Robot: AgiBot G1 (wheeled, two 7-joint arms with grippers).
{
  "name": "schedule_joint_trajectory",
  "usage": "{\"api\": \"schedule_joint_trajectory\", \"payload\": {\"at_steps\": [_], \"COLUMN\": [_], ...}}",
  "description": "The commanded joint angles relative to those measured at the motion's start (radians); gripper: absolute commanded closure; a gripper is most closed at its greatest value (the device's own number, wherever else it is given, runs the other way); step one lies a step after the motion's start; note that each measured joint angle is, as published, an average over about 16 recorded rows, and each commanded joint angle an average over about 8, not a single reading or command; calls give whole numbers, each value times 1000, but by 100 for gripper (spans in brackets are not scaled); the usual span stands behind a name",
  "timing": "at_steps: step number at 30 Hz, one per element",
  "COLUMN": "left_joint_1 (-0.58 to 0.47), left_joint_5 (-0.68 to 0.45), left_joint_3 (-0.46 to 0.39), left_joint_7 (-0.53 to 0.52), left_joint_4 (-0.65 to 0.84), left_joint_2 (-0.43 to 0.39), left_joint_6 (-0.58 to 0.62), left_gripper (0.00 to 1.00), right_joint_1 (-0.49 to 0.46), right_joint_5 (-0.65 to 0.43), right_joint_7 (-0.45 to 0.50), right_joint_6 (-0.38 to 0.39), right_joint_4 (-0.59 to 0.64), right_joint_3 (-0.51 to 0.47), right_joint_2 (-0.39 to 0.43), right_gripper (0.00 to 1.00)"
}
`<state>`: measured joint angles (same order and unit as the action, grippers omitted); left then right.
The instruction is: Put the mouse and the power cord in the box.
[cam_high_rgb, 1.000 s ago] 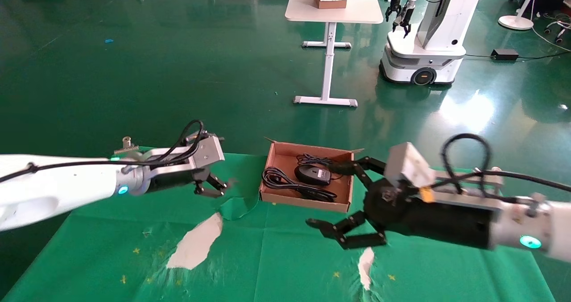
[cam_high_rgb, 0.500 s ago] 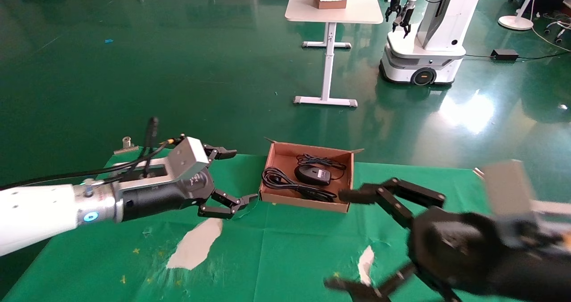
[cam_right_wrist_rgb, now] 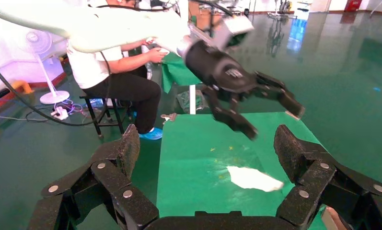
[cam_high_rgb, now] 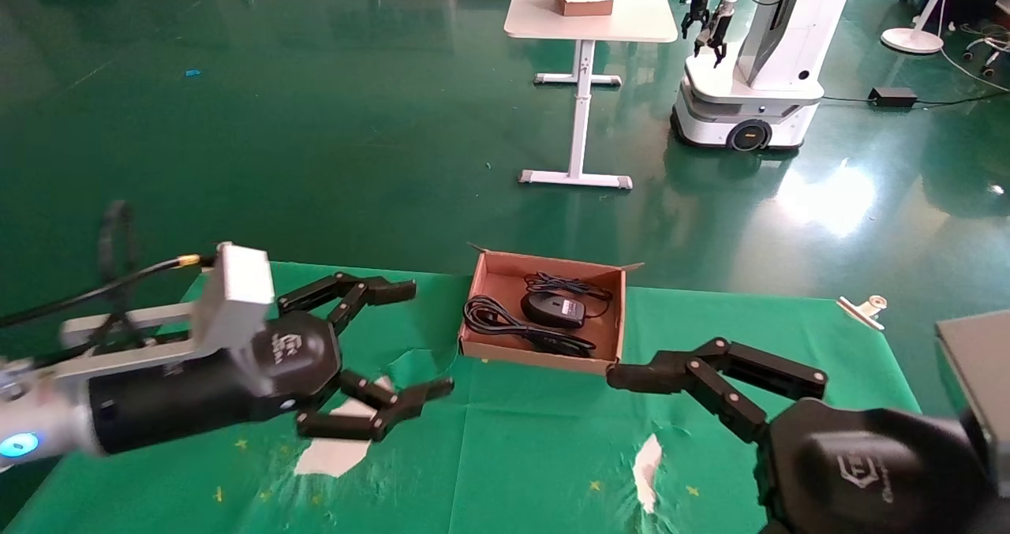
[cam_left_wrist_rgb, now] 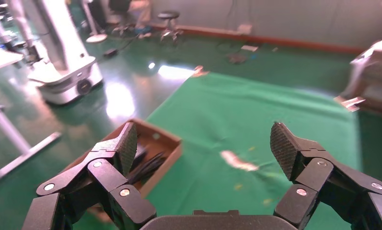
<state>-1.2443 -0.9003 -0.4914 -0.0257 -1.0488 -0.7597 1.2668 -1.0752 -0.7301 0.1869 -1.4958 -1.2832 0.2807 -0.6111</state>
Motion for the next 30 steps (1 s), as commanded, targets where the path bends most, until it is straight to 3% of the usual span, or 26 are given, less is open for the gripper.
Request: {"api": "schedule_joint_trajectory", "payload": {"at_steps": [1, 16, 30], "left_joint_1": [23, 180, 182], "left_joint_5": [23, 180, 183], "left_joint_3": [29, 225, 227], "left_joint_7": [-22, -168, -169], "left_joint_4": [-32, -251, -252], "left_joint_2": [20, 157, 159], "left_joint_6": [32, 243, 245], "left_gripper": [0, 0, 0], "right_joint_1": [0, 1, 1], "right_joint_5": [0, 3, 3], "right_joint_7": [0, -1, -1], "right_joint_6": [0, -1, -1], "right_joint_4": [0, -1, -1], "right_joint_3": [0, 0, 0], "right_joint_2": [0, 2, 2], "right_gripper": [0, 0, 0]}}
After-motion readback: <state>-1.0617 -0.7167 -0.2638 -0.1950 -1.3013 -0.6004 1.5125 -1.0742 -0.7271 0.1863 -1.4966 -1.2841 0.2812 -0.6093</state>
